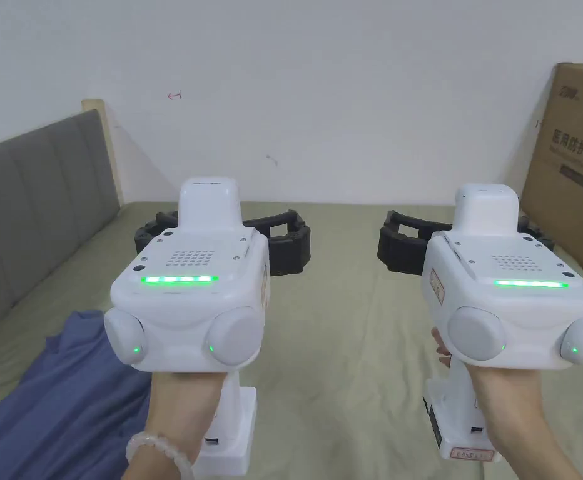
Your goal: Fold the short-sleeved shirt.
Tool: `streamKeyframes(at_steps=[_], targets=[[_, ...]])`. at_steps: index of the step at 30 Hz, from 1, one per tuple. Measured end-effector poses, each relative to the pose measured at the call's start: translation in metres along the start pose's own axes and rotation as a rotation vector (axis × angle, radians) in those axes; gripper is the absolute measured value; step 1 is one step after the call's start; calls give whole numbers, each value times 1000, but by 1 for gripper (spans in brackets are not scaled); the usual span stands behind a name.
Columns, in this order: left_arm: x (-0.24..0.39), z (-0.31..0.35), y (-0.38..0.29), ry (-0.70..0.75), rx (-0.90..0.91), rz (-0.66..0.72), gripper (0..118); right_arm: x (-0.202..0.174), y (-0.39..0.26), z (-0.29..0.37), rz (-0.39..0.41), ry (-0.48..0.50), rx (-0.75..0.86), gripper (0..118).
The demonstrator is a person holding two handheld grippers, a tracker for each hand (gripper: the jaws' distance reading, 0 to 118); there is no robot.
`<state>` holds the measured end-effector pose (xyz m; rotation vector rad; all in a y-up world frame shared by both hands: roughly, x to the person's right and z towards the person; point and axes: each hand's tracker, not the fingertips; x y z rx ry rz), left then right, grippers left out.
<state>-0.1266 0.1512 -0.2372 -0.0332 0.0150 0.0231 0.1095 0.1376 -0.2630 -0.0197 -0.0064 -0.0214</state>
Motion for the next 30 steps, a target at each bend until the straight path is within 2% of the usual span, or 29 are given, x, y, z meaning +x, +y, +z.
streamKeyframes(at_steps=[16,30], targets=[[7,0,-2,-6,-8,-48,118,1,-4,0,37,4,-6,118],[5,-2,-5,3,-8,-55,118,6,-4,-1,7,2,-14,118]])
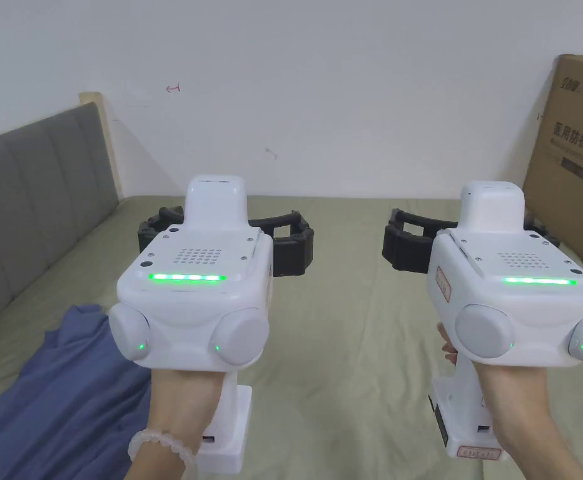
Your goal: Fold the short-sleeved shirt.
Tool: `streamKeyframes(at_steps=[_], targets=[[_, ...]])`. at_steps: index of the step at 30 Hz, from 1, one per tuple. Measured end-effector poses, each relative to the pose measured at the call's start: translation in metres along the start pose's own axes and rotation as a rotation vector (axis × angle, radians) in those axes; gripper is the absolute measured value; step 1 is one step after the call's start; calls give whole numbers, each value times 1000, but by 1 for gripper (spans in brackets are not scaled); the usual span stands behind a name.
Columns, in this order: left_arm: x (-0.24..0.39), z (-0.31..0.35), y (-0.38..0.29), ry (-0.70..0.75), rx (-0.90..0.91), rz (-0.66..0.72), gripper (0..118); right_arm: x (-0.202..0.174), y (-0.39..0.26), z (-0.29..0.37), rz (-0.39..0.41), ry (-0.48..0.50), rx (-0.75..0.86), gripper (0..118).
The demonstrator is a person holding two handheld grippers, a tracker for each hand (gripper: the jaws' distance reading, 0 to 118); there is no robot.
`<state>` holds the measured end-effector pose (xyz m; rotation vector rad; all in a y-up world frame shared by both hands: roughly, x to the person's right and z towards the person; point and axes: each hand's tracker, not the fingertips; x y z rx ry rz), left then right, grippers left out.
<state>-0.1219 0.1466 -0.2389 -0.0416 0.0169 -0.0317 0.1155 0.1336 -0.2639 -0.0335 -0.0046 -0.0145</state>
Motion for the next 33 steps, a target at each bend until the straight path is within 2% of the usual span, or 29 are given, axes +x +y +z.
streamKeyframes(at_steps=[15,33], targets=[[-3,-4,-1,11,-18,-25,118,-3,-2,-2,30,0,-4,118],[-4,-9,-3,26,-30,-14,118,-2,-4,-7,21,5,-13,118]])
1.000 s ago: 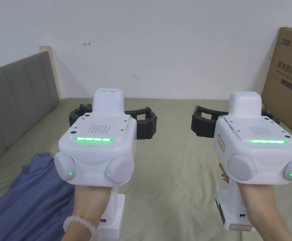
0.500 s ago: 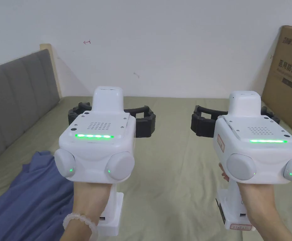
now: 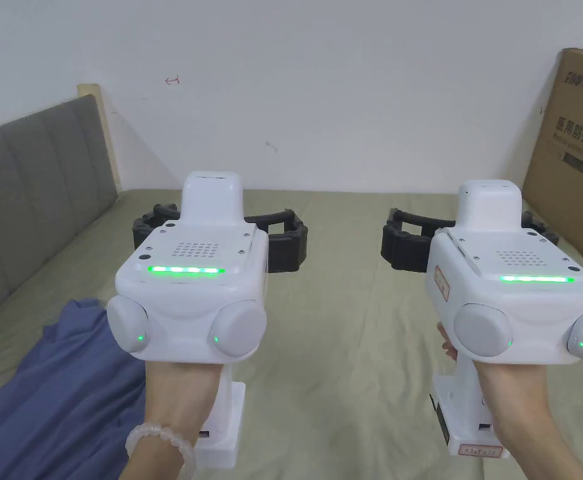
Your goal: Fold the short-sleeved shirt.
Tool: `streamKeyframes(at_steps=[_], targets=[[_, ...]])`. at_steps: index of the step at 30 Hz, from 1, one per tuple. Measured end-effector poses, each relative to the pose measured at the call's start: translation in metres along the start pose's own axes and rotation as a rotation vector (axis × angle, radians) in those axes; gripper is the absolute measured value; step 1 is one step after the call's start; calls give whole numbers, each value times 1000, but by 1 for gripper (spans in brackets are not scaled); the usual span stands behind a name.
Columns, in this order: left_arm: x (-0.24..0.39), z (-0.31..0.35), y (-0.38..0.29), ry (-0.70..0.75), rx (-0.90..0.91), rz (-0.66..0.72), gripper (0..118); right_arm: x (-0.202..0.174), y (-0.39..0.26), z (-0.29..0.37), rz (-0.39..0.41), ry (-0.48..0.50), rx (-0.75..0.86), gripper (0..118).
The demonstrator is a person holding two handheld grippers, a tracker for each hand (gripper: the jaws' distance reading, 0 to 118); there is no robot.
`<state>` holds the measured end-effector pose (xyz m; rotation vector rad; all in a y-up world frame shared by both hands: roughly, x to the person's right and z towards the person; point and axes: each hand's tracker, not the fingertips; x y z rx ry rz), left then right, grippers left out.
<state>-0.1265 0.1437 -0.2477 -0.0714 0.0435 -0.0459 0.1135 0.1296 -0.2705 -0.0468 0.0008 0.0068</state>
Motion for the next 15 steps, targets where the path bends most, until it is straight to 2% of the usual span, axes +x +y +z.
streamKeyframes(at_steps=[15], targets=[[2,-1,0,-10,13,-8,118,1,-2,0,13,-16,2,118]])
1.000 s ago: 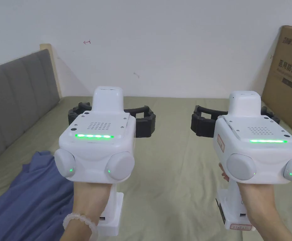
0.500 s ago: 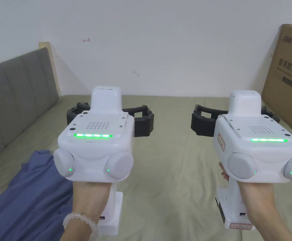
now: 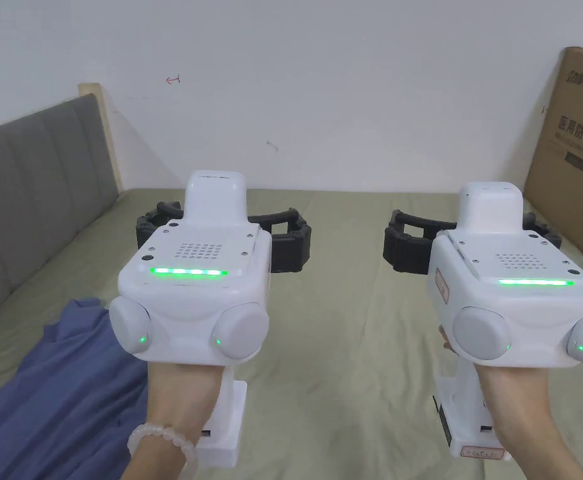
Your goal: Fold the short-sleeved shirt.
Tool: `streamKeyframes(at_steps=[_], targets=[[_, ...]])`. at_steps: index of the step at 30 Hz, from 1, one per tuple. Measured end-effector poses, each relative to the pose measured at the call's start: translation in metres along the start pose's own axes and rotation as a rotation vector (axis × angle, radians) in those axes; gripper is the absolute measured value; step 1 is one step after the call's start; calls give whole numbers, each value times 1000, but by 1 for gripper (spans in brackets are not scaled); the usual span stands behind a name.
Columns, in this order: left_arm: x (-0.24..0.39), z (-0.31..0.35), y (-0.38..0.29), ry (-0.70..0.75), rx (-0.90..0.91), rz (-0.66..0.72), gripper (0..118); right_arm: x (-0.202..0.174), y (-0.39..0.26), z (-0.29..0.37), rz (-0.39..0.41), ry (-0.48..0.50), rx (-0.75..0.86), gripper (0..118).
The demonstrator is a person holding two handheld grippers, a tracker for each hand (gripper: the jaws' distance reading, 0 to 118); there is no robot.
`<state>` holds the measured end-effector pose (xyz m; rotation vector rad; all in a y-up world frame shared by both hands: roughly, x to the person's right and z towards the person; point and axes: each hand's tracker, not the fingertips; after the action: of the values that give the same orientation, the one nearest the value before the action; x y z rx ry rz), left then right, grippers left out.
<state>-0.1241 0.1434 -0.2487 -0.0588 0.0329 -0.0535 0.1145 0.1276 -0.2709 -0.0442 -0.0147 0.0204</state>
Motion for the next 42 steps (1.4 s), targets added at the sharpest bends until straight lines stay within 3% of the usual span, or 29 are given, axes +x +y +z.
streamKeyframes(at_steps=[22,24,25,26,28,29,30,32,36,39,42], targets=[[0,1,0,9,6,-6,118,2,2,3,-20,16,-16,118],[1,2,2,16,-13,-4,112,1,3,6,-7,15,-16,117],[1,2,2,15,-12,-3,105,1,3,8,-2,19,-9,111],[1,3,2,9,-12,-1,89,1,3,9,3,24,2,89],[2,4,2,2,-17,-7,55,-1,3,10,13,2,18,32],[2,4,2,-9,-7,-5,29,-2,3,9,16,-35,21,22],[2,5,2,-11,-8,-6,13,0,3,9,0,-26,27,20],[5,6,0,-3,8,-22,1,5,4,10,-34,26,29,2],[8,7,-2,1,25,-55,0,-1,3,8,0,-9,25,1],[8,6,1,-20,17,-36,0,-1,2,8,-27,9,8,1],[4,7,1,-22,13,-45,0,-8,2,6,-5,28,2,1]])
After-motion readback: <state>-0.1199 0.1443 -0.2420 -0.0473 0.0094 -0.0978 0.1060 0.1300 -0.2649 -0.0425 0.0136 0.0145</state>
